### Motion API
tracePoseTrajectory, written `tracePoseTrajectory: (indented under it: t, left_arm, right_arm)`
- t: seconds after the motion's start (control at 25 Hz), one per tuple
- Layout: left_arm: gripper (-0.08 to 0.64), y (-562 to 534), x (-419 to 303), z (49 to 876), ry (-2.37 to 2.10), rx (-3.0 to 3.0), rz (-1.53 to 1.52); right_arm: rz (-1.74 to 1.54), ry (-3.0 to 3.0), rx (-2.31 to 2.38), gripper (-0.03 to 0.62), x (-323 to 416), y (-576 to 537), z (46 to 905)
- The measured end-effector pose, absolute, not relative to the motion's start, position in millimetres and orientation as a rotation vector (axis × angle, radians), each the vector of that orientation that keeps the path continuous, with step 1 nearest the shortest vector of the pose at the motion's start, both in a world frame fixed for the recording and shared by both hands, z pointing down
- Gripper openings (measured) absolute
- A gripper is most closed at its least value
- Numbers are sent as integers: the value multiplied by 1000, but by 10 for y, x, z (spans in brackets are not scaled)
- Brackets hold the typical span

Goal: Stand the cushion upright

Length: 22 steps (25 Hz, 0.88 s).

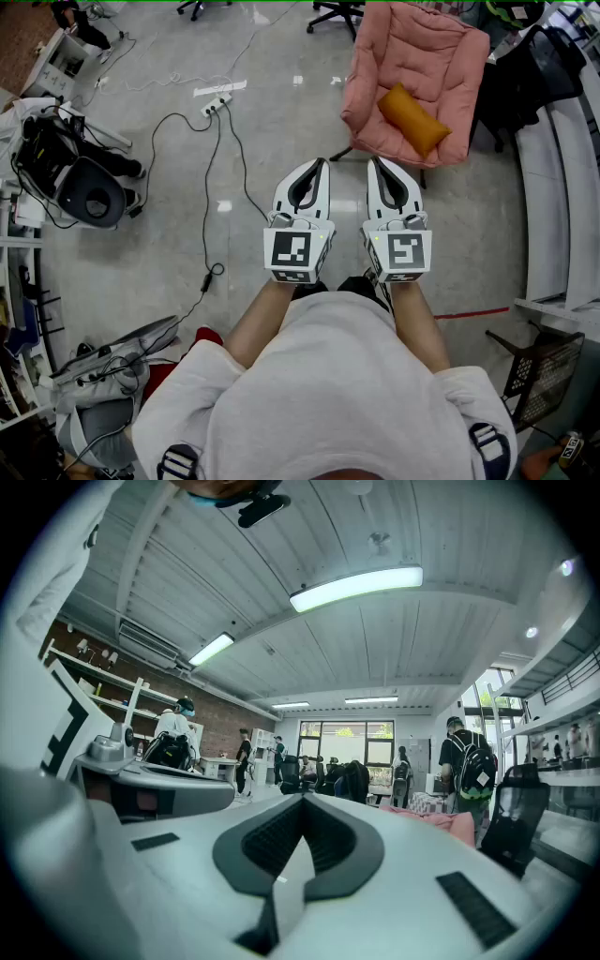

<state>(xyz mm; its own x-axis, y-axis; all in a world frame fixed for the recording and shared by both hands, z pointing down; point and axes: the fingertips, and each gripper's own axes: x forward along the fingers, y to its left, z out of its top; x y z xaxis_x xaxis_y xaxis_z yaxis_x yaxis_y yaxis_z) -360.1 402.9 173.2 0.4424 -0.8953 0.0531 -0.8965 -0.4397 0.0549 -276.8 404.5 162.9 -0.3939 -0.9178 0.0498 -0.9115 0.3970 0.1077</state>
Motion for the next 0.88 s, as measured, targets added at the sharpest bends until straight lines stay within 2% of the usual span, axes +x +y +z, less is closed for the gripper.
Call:
tracePoseTrajectory:
  t: [0.88]
  left_arm:
    - [12,3898,-4212,2045,-1494,2538,19]
  right_arm:
    - [-43,-2474,1655,8,-3305,4022,1902]
